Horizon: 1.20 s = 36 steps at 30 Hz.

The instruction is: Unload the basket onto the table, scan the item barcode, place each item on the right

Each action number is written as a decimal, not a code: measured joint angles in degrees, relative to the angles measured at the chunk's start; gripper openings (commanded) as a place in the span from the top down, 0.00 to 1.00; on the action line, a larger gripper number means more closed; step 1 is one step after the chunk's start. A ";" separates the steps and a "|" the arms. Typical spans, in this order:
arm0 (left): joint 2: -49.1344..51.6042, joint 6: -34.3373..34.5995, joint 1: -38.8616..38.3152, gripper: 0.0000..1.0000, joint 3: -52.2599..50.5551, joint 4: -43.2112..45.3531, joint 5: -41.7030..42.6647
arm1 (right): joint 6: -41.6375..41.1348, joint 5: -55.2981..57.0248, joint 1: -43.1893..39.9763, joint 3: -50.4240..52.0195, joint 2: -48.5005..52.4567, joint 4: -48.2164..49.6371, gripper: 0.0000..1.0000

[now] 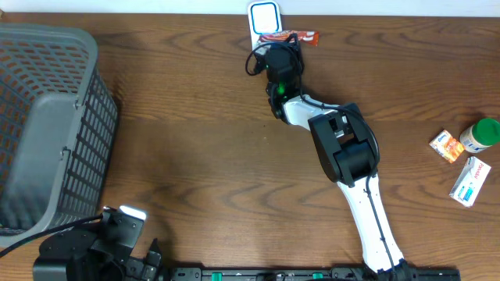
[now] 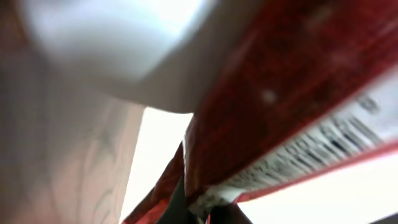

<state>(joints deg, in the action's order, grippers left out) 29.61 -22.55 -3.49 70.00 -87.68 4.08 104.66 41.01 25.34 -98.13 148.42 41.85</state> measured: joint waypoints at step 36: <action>0.00 0.00 0.00 0.05 0.00 0.00 -0.02 | -40.65 15.69 21.31 -1.70 -1.97 -35.41 0.99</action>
<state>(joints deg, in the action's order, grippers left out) 29.61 -22.55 -3.49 70.00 -87.68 4.05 64.01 56.71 46.65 -99.83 146.45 6.44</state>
